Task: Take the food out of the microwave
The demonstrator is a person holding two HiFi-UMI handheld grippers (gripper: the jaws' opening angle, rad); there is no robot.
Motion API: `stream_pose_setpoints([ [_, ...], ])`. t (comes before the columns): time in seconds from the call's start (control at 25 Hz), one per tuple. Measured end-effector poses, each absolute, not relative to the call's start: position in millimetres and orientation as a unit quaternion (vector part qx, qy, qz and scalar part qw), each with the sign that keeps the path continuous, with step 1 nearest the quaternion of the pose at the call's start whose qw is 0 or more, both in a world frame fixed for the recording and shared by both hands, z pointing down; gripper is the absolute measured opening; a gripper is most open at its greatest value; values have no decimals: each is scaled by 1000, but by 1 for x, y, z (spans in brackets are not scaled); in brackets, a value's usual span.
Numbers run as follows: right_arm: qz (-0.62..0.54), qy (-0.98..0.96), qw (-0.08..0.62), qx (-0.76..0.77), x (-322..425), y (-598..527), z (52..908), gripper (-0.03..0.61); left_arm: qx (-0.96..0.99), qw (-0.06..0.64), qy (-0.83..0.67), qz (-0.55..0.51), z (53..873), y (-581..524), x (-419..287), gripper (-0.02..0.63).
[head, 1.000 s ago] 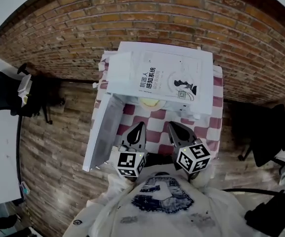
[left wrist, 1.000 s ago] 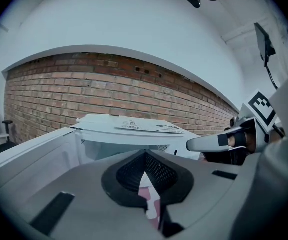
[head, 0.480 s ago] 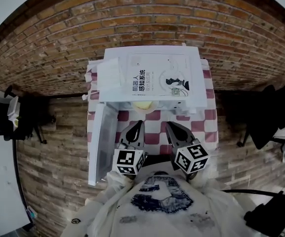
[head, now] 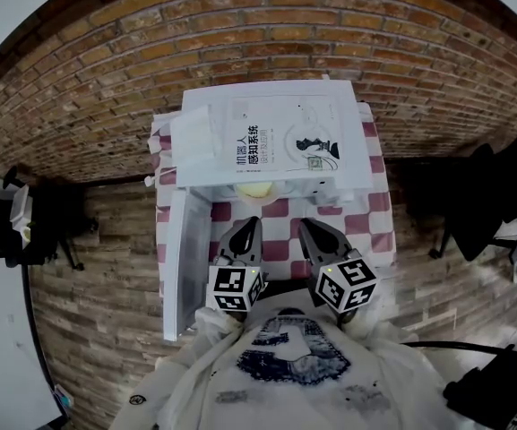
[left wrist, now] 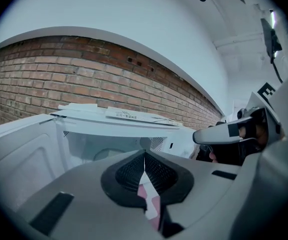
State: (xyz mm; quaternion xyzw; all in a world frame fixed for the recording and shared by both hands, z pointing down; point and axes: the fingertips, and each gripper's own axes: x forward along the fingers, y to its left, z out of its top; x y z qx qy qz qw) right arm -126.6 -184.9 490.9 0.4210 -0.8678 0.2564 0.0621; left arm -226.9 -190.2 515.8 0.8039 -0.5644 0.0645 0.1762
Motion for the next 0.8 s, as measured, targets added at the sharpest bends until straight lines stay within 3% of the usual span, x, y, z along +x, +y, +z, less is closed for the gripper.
stream_pose_setpoints([
  [0.28, 257, -864, 60, 429, -120, -188, 493, 14, 805, 203, -553, 69, 533, -196, -220, 17],
  [0.8, 251, -859, 59, 442, -110, -196, 491, 14, 805, 289, -516, 44, 571, -211, -202, 170],
])
